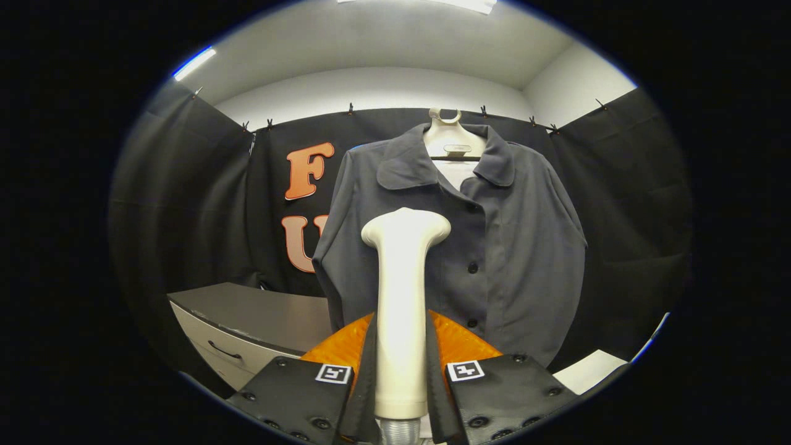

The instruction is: Iron the clothes twice with a garment steamer, once on the left side and once on the right side.

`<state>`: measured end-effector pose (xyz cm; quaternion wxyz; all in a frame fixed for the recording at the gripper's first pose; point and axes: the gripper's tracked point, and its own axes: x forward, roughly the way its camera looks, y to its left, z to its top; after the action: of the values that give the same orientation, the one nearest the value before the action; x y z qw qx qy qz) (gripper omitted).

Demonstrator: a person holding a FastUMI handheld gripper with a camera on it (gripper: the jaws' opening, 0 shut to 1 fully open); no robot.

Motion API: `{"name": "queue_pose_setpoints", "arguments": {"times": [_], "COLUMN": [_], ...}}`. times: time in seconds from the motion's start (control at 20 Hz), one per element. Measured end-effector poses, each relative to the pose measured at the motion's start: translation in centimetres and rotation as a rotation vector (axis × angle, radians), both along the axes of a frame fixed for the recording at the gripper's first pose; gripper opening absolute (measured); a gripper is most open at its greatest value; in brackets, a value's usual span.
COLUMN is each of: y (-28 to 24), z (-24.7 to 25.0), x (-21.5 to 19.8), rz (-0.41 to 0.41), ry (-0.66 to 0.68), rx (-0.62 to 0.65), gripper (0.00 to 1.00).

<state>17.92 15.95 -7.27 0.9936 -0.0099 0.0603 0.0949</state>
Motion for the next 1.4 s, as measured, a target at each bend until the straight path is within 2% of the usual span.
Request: {"name": "queue_pose_setpoints", "arguments": {"times": [0.6,1.4], "y": [-0.7,-2.3], "z": [-5.2,-14.9], "x": [-2.6,-5.9], "rz": [-0.023,-0.050], "ry": [0.068,0.230], "rx": [0.005,-0.020], "gripper": [0.43,0.42]}}
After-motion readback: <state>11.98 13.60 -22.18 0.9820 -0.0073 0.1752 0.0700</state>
